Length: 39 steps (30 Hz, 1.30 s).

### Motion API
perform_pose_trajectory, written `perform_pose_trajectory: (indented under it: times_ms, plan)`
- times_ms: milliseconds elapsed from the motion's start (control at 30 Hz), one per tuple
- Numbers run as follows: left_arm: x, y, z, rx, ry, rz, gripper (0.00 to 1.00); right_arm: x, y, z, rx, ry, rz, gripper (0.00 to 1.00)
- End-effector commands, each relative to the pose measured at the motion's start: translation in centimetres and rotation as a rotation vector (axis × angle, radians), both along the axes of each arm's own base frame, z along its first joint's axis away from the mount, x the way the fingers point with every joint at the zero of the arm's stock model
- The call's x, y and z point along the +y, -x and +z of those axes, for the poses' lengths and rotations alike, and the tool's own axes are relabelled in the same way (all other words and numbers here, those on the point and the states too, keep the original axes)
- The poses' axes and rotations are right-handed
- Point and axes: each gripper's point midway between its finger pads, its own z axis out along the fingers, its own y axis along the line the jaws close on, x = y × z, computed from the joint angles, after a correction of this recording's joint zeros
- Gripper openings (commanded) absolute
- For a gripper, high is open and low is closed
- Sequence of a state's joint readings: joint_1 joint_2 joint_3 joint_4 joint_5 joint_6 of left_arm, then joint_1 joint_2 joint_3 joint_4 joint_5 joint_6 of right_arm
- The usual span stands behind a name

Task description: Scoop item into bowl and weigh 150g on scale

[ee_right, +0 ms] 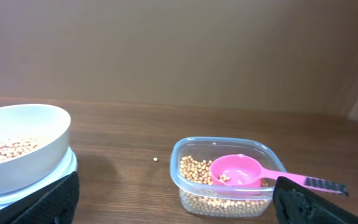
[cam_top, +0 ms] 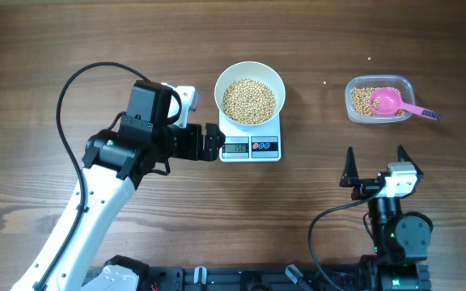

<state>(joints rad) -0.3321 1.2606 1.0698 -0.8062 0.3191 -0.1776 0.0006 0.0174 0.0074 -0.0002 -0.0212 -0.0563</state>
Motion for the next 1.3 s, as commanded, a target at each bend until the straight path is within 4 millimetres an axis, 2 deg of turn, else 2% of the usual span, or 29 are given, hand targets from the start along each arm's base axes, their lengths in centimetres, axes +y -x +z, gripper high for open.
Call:
perform_pose_trajectory:
  times_ms: [0,267,1267]
  plan:
    - [-0.27,0.23,-0.23,0.002,0.002,-0.023,1.00,1.17,0.12,0.20,-0.012,0.020,0.054,1.00]
    - [-0.27,0.23,-0.23,0.002,0.002,-0.023,1.00,1.29,0.13,0.20,-0.010,-0.031,0.060,1.00]
    - [-0.27,0.23,-0.23,0.002,0.002,-0.023,1.00,1.29,0.13,0.23,-0.011,-0.033,0.060,1.00]
